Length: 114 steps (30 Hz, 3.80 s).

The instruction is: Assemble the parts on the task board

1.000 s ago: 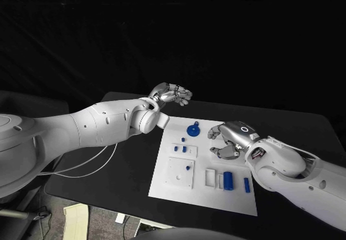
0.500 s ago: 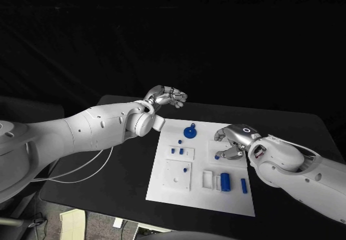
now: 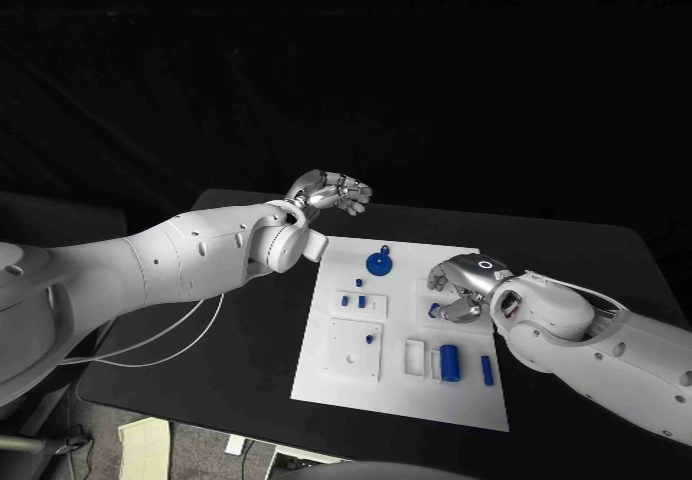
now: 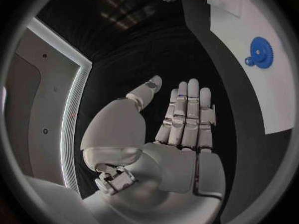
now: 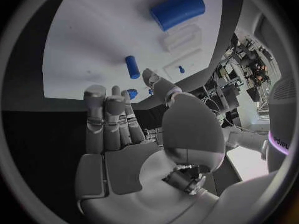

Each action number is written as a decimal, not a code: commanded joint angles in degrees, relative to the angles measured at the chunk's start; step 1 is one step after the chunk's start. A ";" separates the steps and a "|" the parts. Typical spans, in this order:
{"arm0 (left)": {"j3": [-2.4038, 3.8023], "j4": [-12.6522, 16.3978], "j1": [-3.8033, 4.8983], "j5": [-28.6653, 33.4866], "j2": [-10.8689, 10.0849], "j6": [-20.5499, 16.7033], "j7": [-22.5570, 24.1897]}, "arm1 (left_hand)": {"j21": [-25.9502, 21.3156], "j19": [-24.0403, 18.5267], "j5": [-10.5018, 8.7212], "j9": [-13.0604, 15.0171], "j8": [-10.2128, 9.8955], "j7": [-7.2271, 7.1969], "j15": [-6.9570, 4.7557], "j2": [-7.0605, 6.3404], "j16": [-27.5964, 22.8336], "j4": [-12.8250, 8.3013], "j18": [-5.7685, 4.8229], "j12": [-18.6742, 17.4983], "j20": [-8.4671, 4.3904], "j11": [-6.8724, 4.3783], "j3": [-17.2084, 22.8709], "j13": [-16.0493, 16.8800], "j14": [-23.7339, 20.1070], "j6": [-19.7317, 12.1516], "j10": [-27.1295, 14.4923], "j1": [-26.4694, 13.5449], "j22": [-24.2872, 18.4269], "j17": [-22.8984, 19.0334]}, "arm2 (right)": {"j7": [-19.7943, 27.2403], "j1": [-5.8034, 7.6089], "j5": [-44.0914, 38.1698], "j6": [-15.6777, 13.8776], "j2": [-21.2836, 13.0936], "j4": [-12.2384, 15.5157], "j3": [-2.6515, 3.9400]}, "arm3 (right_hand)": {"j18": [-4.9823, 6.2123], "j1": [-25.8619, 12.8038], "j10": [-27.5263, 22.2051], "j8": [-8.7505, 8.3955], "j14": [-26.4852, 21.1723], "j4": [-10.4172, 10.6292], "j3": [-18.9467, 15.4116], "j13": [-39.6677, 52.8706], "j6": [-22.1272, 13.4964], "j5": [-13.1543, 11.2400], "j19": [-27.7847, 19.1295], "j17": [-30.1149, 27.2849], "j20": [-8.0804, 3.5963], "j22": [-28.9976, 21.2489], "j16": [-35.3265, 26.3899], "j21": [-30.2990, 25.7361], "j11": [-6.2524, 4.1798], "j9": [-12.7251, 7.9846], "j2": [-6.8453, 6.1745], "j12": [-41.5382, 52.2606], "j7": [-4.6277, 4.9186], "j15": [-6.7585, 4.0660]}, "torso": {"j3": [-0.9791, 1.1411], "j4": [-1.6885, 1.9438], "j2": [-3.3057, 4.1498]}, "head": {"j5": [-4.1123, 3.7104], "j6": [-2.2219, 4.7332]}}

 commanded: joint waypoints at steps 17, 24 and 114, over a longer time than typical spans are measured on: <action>0.05 -0.03 0.06 0.29 0.23 0.74 0.48 | -0.30 -0.12 0.04 -0.11 0.41 -0.02 -0.10 0.38 -0.38 -0.26 1.14 -0.36 0.25 -0.02 0.00 -0.09 0.51 -0.58 -0.02 -0.44 -0.08 0.13 | 0.17 -0.87 -1.23 2.28 1.02 -0.70 -0.98 | 4.89 2.71 4.39 2.25 0.16 1.38 6.41 0.37 3.41 -0.31 0.30 -0.57 -0.09 0.97 0.48 -0.03 -1.59 0.73 2.30 2.64 0.30 -1.97 | 0.05 -0.06 0.00 | 0.04 -0.30; 0.05 -0.05 0.06 0.29 0.21 0.77 0.49 | -0.31 -0.12 0.04 -0.13 0.42 -0.01 -0.10 0.40 -0.43 -0.24 1.14 -0.36 0.25 -0.02 0.00 -0.10 0.52 -0.59 -0.02 -0.47 -0.07 0.17 | -0.12 -0.98 -1.73 2.58 1.09 -0.90 -1.15 | 4.89 2.70 5.25 2.70 0.09 1.83 8.56 0.53 4.26 -0.31 0.18 -0.77 -0.09 1.06 0.54 0.16 -1.94 0.85 3.11 3.27 0.10 -2.31 | 0.02 -0.08 -0.01 | 0.02 -0.46; 0.05 -1.10 0.05 0.30 1.73 0.97 0.50 | -0.37 -0.11 0.04 -0.29 0.64 -0.03 -0.11 0.56 -0.98 -0.27 1.14 -0.34 0.23 -0.03 -0.02 -0.17 0.70 -0.65 0.01 -0.45 -0.05 0.66 | -1.97 -6.68 -7.14 -1.98 10.75 6.75 -2.91 | 4.89 1.94 9.65 5.25 -0.21 -0.75 12.78 2.20 9.32 -0.31 -0.43 -1.23 -1.13 1.03 0.81 1.41 -3.97 2.23 7.35 6.22 -2.10 -4.31 | -0.04 -0.05 0.01 | 2.45 -1.44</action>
